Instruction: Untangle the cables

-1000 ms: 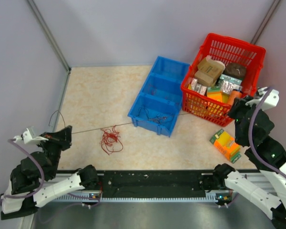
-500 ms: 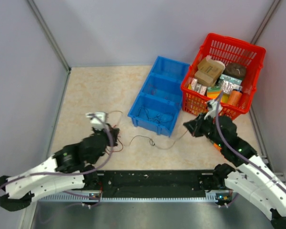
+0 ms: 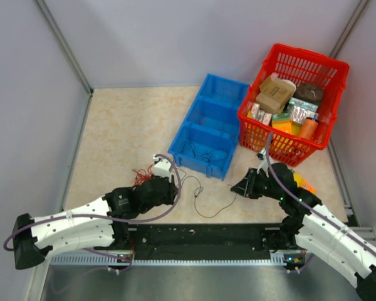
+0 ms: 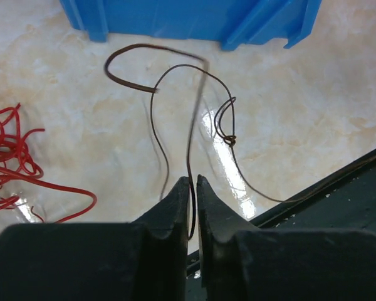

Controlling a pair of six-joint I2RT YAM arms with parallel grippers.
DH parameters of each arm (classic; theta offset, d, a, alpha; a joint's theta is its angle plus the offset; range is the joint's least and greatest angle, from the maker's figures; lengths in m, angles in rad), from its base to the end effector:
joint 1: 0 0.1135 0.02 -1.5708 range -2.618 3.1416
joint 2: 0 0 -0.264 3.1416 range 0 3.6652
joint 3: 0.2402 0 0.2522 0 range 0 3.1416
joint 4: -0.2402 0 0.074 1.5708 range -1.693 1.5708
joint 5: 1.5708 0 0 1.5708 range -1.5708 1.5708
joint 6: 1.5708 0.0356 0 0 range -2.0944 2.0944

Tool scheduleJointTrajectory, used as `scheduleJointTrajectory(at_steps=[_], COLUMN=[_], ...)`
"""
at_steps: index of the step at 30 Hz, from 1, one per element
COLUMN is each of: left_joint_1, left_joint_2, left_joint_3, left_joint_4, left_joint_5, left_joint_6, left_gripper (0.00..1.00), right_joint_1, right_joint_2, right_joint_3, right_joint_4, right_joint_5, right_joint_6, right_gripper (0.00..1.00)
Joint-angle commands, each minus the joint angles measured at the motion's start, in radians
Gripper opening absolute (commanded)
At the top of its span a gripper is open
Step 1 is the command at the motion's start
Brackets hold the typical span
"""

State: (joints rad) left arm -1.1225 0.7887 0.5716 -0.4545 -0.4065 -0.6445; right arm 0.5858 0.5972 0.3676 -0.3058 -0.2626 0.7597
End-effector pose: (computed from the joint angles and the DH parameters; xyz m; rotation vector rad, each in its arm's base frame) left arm 0.0862 -0.1467 0.2402 0.3111 2.2097 -0.5379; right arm 0.1175 0.0890 0.2093 0.0271 2.2785 1.0411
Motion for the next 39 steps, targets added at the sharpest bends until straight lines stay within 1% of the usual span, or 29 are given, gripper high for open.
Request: scheduleJointTrajectory(at_steps=[1,2,3,6,9,12,15,18,19,21,23,26,27,28,30,32,34,36,37,38,39], left_joint_1=[0.007,0.009,0.009,0.013,0.018,0.017,0.020,0.021,0.021,0.026,0.030,0.032,0.032,0.032,0.032,0.030,0.030,0.030,0.033,0.033,0.033], left_joint_2=[0.038,0.050,0.063,0.101,0.142,0.144,0.089,0.008,-0.017,-0.067,-0.104,-0.141,-0.150,-0.158,-0.178,-0.190,-0.206,-0.227,-0.236,-0.252,-0.264], left_joint_3=[-0.004,-0.012,-0.018,-0.039,-0.026,-0.012,-0.016,-0.038,-0.044,-0.053,-0.053,-0.053,-0.055,-0.059,-0.067,-0.067,-0.064,-0.055,-0.047,-0.041,-0.027], left_joint_4=[0.115,0.128,0.140,0.213,0.241,0.237,0.211,0.172,0.159,0.134,0.102,0.060,0.051,0.047,0.039,0.028,0.020,0.019,0.020,0.031,0.043], left_joint_5=[0.067,0.078,0.087,0.148,0.192,0.209,0.180,0.124,0.108,0.089,0.074,0.058,0.054,0.052,0.051,0.046,0.037,0.034,0.034,0.041,0.050], left_joint_6=[-0.020,-0.027,-0.030,-0.034,-0.038,-0.034,-0.037,-0.041,-0.046,-0.046,-0.049,-0.049,-0.050,-0.050,-0.053,-0.057,-0.055,-0.047,-0.040,-0.026,-0.015], left_gripper=[0.19,0.21,0.25,0.31,0.41,0.54,0.56,0.56,0.56,0.56,0.56,0.56,0.57,0.56,0.56,0.56,0.56,0.58,0.59,0.60,0.61], right_joint_1=[-0.001,0.002,0.011,0.072,0.158,0.242,0.333,0.397,0.411,0.443,0.489,0.549,0.565,0.577,0.595,0.605,0.605,0.605,0.603,0.592,0.582], right_joint_2=[0.073,0.096,0.116,0.194,0.286,0.389,0.493,0.640,0.673,0.743,0.809,0.907,0.938,0.958,0.969,0.943,0.883,0.807,0.767,0.719,0.687], right_joint_3=[-0.001,0.007,0.014,0.037,0.059,0.085,0.132,0.177,0.182,0.197,0.232,0.316,0.338,0.359,0.387,0.396,0.378,0.337,0.320,0.294,0.278], right_joint_4=[0.045,0.050,0.056,0.114,0.190,0.256,0.296,0.394,0.430,0.490,0.504,0.443,0.426,0.416,0.380,0.358,0.375,0.439,0.473,0.532,0.556], right_joint_5=[-0.087,-0.099,-0.104,-0.107,-0.060,-0.021,0.078,0.178,0.212,0.291,0.380,0.494,0.522,0.534,0.559,0.579,0.562,0.499,0.446,0.369,0.271], right_joint_6=[-0.014,-0.029,-0.039,-0.059,-0.046,-0.033,-0.020,0.032,0.056,0.102,0.121,0.151,0.156,0.155,0.145,0.121,0.066,-0.029,-0.092,-0.167,-0.209], right_gripper=[0.32,0.40,0.45,0.54,0.62,0.64,0.66,0.65,0.61,0.51,0.49,0.51,0.49,0.42,0.18,0.02,0.00,0.00,0.00,0.00,0.00])
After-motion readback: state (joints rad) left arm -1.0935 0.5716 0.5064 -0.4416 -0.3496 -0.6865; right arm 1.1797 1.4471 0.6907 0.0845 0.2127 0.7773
